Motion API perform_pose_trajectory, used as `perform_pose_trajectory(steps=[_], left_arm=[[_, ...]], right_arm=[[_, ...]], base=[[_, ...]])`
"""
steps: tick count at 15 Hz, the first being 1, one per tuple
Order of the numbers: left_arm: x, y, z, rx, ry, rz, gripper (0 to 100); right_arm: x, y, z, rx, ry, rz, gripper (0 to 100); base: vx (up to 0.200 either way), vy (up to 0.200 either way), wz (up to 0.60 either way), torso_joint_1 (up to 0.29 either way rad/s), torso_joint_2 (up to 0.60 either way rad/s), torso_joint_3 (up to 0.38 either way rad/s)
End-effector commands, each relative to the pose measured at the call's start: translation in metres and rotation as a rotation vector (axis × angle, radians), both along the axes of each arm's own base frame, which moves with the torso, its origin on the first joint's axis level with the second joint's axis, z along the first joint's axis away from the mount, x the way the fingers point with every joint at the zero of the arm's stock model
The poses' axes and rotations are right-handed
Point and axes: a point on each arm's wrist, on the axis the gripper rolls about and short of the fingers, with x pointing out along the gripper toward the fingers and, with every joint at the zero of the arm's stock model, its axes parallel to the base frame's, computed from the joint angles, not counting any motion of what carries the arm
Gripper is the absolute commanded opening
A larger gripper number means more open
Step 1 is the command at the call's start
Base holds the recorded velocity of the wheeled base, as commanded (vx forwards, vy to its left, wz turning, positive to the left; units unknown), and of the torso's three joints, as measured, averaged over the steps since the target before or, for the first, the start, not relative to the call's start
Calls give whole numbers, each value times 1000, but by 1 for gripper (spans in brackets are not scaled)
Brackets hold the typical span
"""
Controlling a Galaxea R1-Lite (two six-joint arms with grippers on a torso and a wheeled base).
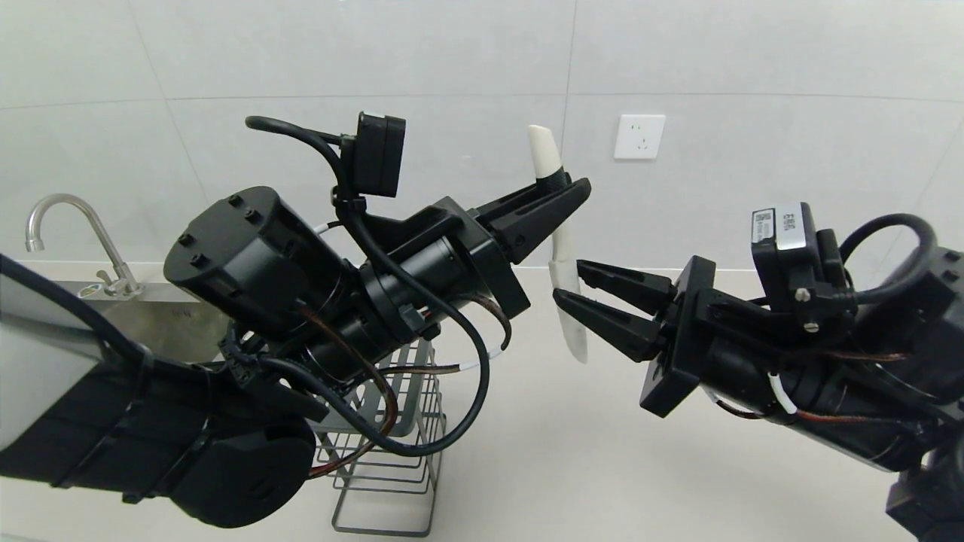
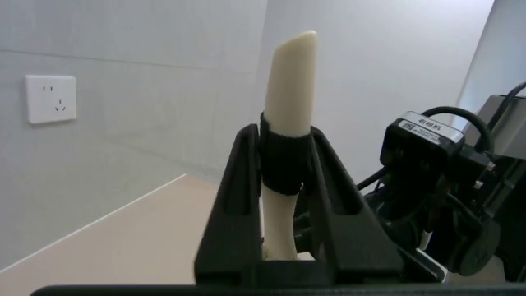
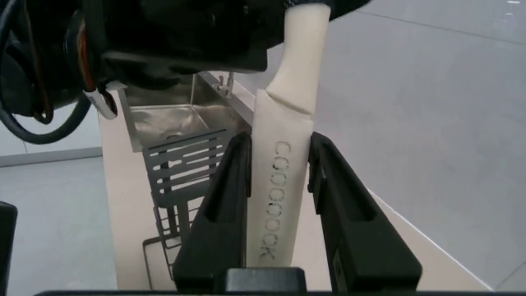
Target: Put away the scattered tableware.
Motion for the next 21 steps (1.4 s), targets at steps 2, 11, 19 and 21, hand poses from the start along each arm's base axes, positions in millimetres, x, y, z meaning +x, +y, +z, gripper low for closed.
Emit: perform_pose_trajectory(steps=[2, 11, 19, 21], left_arm=[[-3, 1, 4, -6, -7, -6, 0], [-8, 14, 17, -41, -27, 46, 0], [-10, 26, 22, -47, -47, 72, 0], [-7, 30, 19, -25, -70, 106, 0]], right_arm=[[6, 3, 5, 14, -18, -4, 0], [-41, -67, -5, -12, 16, -134, 100], [-161, -163, 2, 108, -249, -487, 0], [-182, -168, -9, 96, -252, -553, 0]], base=[[0, 0, 0, 0, 0, 0], [0, 0, 0, 0, 0, 0], [0, 0, 0, 0, 0, 0], [0, 0, 0, 0, 0, 0]])
